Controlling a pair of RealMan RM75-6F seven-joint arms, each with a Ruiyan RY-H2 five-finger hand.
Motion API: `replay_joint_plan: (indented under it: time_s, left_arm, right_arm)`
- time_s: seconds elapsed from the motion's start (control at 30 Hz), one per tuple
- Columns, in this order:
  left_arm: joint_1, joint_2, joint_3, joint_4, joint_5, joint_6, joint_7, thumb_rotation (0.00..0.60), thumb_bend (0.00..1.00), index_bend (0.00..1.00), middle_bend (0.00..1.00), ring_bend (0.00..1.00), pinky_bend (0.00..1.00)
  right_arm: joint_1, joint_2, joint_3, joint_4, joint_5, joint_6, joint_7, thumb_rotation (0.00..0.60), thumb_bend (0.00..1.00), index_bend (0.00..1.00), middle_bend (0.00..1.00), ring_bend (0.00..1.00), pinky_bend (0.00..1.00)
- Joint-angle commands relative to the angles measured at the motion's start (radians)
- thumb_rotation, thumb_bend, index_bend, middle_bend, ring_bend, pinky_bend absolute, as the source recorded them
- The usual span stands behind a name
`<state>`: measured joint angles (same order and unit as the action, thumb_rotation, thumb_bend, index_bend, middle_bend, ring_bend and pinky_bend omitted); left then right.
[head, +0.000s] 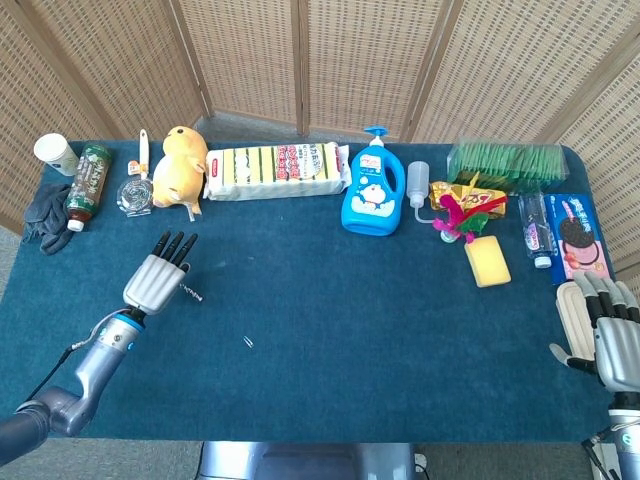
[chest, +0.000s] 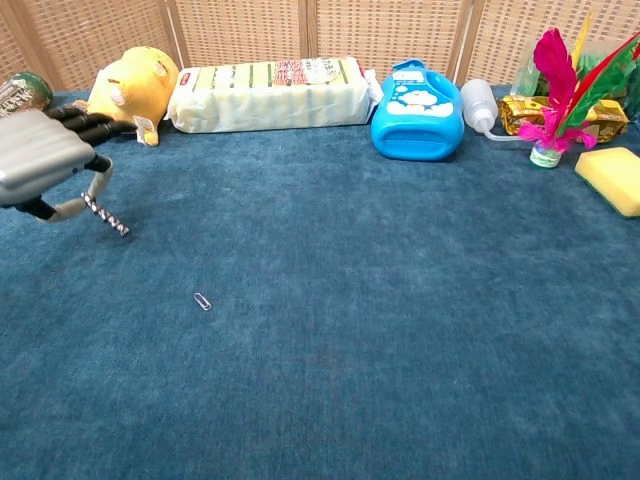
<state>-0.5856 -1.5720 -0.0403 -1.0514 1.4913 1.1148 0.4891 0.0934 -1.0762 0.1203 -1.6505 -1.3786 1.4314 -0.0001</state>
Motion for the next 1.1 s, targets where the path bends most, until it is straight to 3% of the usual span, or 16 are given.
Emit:
replay_joint_plan:
  time_s: [0.03,0.4,0.6,0.77,0.93,1.1]
  left_arm:
    - [-0.010,0.056,-0.002,-0.066,0.033,0.033,0.049,0.600,0.75,0.55,0.00,0.01,0.09]
    - [-0.043,0.179,0.013,-0.239,0.138,0.075,0.246,0.600,0.75,0.55,0.00,0.01,0.10]
    - [-0.075,0.273,0.015,-0.484,0.215,0.055,0.498,0.600,0.74,0.55,0.00,0.00,0.13]
    - [-0.089,0.288,0.012,-0.550,0.232,0.020,0.612,0.600,0.74,0.55,0.00,0.00,0.15]
    - [-0.095,0.285,0.022,-0.600,0.263,-0.029,0.814,0.600,0.74,0.55,0.00,0.00,0.21]
    - [-0.082,0.253,0.029,-0.615,0.244,-0.064,0.896,0.600,0.74,0.55,0.00,0.00,0.22]
  right_arm:
    - [0.000,0.001,0.000,-0.001,-0.001,0.000,0.001,0.600,0.07,0.00,0.00,0.00,0.00]
    - [-0.001,0.004,-0.001,-0.008,-0.008,0.005,0.008,0.600,0.07,0.00,0.00,0.00,0.00]
    - [0.001,0.012,-0.002,-0.021,-0.019,0.005,0.020,0.600,0.07,0.00,0.00,0.00,0.00]
    - [-0.002,0.018,0.001,-0.029,-0.023,0.014,0.029,0.600,0.07,0.00,0.00,0.00,0.00]
    - [-0.008,0.025,0.000,-0.031,-0.026,0.024,0.038,0.600,0.07,0.00,0.00,0.00,0.00]
    - [-0.010,0.025,-0.002,-0.021,-0.026,0.021,0.044,0.600,0.07,0.00,0.00,0.00,0.00]
